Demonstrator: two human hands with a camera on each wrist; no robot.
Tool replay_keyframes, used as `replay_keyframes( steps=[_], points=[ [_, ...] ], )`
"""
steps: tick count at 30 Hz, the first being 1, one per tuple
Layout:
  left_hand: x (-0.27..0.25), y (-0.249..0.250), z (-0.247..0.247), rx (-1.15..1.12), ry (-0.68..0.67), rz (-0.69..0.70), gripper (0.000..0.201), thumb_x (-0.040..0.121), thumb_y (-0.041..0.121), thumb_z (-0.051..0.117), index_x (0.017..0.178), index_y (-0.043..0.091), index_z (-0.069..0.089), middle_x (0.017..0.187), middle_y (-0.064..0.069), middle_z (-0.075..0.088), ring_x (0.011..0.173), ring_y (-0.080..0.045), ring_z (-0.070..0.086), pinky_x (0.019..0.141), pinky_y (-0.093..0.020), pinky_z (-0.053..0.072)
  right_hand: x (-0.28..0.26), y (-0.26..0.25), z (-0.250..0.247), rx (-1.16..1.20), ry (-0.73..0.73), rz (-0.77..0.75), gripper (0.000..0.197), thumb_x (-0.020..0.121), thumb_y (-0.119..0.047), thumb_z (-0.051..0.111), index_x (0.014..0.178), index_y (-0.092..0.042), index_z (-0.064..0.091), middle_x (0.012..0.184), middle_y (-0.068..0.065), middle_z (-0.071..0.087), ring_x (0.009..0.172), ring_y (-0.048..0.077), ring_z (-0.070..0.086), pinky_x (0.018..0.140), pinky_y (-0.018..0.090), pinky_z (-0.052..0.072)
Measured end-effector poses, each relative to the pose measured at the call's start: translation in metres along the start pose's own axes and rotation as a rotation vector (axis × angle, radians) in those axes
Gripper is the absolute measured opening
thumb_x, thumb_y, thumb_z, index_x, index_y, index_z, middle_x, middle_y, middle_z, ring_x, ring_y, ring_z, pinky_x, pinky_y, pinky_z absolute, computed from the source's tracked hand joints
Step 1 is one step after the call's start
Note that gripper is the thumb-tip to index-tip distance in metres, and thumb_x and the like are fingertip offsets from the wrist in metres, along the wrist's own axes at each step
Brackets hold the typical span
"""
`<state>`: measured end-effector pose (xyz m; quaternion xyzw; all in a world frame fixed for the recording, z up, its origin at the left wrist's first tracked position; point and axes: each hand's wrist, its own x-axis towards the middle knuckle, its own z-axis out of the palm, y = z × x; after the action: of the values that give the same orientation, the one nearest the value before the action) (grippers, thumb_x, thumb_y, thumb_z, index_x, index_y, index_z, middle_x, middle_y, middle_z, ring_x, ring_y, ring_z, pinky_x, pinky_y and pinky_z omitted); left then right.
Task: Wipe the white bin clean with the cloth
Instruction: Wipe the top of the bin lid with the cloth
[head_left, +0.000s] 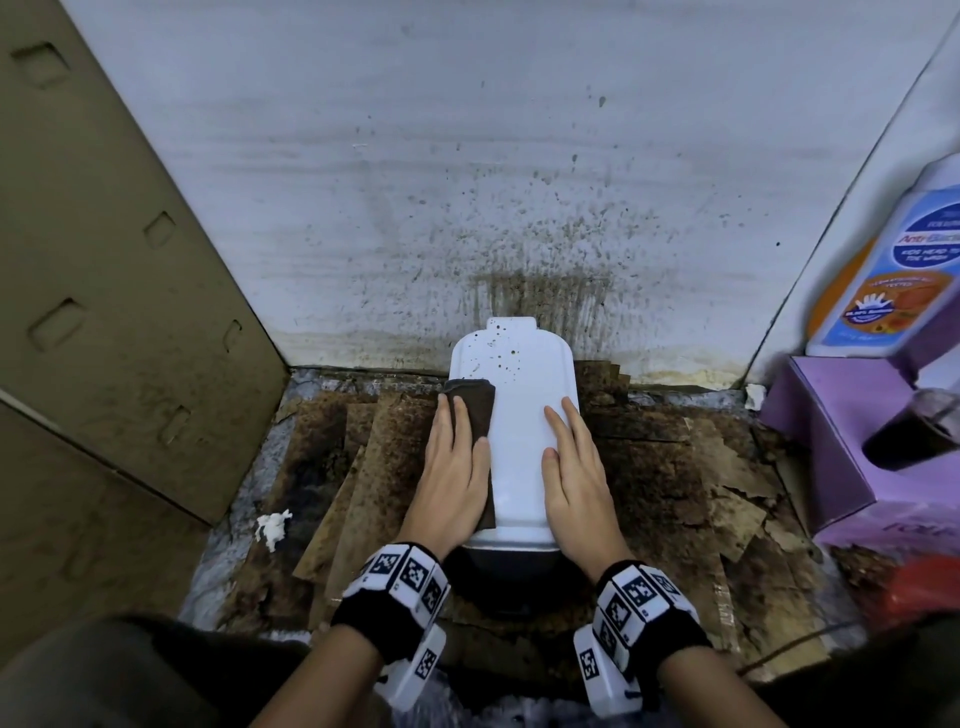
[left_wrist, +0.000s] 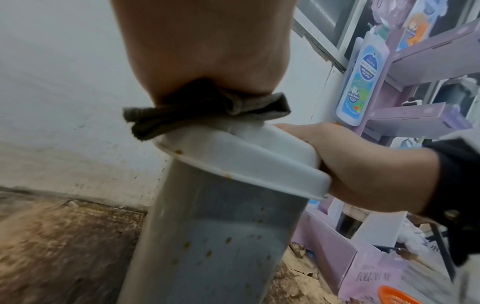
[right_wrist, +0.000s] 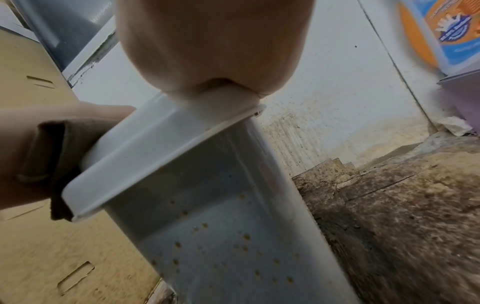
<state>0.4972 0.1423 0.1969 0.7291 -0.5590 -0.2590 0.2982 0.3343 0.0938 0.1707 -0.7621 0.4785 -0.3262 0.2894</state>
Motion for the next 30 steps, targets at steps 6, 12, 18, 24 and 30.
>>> replay_keyframes(
  steps=[6,12,18,24,30],
  points=[
    [-0.018,0.004,0.017,0.065,0.148,0.036,0.062,0.111,0.033,0.025,0.163,0.015,-0.004,0.17,0.004,-0.016,0.157,-0.008,-0.01,0.116,-0.01,-0.012,-0.003,0.0,0.0,0.002,0.012,0.002,0.046,0.109,-0.023,0.033,0.155,-0.026,0.032,0.166,-0.017,0.013,0.143,-0.016,0.007,0.12,0.021,0.013],
    [-0.042,0.01,0.043,-0.04,0.321,0.0,0.065,0.108,0.04,0.021,0.164,0.012,0.004,0.172,0.002,-0.008,0.151,0.003,-0.012,0.12,-0.013,-0.011,-0.003,0.001,0.001,0.004,0.034,-0.013,0.046,0.108,-0.02,0.034,0.154,-0.024,0.034,0.166,-0.013,0.016,0.144,-0.009,0.014,0.121,0.024,0.017],
    [-0.054,0.031,0.068,-0.135,0.458,-0.122,0.079,0.099,0.054,0.015,0.163,0.01,0.001,0.171,0.003,-0.01,0.152,-0.002,-0.011,0.125,-0.029,-0.003,-0.004,0.002,0.0,0.001,0.016,-0.011,0.046,0.109,-0.022,0.033,0.155,-0.026,0.032,0.166,-0.015,0.014,0.145,-0.008,0.014,0.12,0.023,0.016],
    [-0.045,0.042,0.075,-0.19,0.506,-0.225,0.081,0.095,0.05,0.015,0.162,0.007,-0.002,0.172,-0.004,-0.013,0.156,-0.014,-0.01,0.123,-0.028,-0.008,-0.002,0.002,-0.002,0.002,-0.006,-0.008,0.047,0.109,-0.023,0.033,0.156,-0.026,0.03,0.167,-0.015,0.012,0.144,-0.013,0.009,0.119,0.019,0.012],
    [-0.038,0.038,0.073,-0.194,0.491,-0.257,0.083,0.093,0.05,0.016,0.162,0.008,-0.003,0.171,-0.004,-0.017,0.156,-0.017,-0.01,0.122,-0.029,-0.009,-0.001,0.002,-0.003,0.02,-0.039,0.002,0.049,0.11,-0.024,0.032,0.158,-0.026,0.027,0.168,-0.016,0.008,0.147,-0.01,0.007,0.119,0.016,0.009]
  ],
)
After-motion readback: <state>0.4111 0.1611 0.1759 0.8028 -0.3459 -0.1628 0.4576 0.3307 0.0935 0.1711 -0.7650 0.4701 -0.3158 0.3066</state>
